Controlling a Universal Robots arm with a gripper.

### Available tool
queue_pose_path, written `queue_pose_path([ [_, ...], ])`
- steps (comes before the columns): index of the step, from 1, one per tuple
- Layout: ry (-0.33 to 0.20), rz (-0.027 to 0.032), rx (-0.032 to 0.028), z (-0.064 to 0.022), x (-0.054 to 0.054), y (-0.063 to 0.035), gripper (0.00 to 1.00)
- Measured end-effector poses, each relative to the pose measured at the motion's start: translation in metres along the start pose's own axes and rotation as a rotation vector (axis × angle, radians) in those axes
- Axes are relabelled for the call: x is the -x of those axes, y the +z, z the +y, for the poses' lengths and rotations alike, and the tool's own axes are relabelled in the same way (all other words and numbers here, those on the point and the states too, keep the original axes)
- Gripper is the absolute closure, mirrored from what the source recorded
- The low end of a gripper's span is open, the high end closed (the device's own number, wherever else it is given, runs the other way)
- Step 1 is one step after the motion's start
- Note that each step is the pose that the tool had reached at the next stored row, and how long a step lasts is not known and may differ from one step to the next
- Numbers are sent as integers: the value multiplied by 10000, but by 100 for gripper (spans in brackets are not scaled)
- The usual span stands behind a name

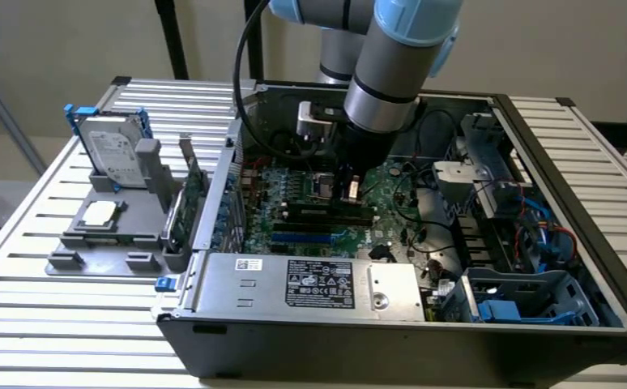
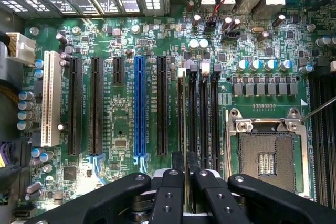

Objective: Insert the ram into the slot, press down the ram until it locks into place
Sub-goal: 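Insert the ram into the slot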

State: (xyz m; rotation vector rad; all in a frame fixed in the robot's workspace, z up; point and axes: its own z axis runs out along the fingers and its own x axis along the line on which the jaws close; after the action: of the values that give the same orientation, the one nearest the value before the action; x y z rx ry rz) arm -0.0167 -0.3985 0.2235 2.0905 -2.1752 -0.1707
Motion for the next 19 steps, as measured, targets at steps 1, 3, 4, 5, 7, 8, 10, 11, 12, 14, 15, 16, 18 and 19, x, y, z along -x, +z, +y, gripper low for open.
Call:
queue_pose_path([
  [1, 0, 1, 0, -1, 0, 5, 86],
  [3, -1, 3, 1, -2, 1, 12, 86],
  [4, 0, 4, 1, -2, 1, 15, 86],
  [5, -1, 3, 0, -3, 2, 19, 86],
  [7, 0, 3, 1, -4, 2, 25, 86],
  [8, 0, 4, 1, -4, 2, 27, 86],
  [10, 0, 6, 1, -5, 2, 29, 85],
  [11, 0, 6, 1, -5, 2, 29, 85],
  [12, 0, 5, 1, -4, 2, 26, 78],
  [14, -1, 1, -1, 7, 2, -31, 78],
  [15, 0, 4, 0, 16, 2, -76, 78],
  [16, 0, 2, 0, 26, 1, -122, 78],
  [18, 0, 3, 0, 43, 0, -200, 78],
  [19, 0, 0, 0, 48, 0, -217, 78],
])
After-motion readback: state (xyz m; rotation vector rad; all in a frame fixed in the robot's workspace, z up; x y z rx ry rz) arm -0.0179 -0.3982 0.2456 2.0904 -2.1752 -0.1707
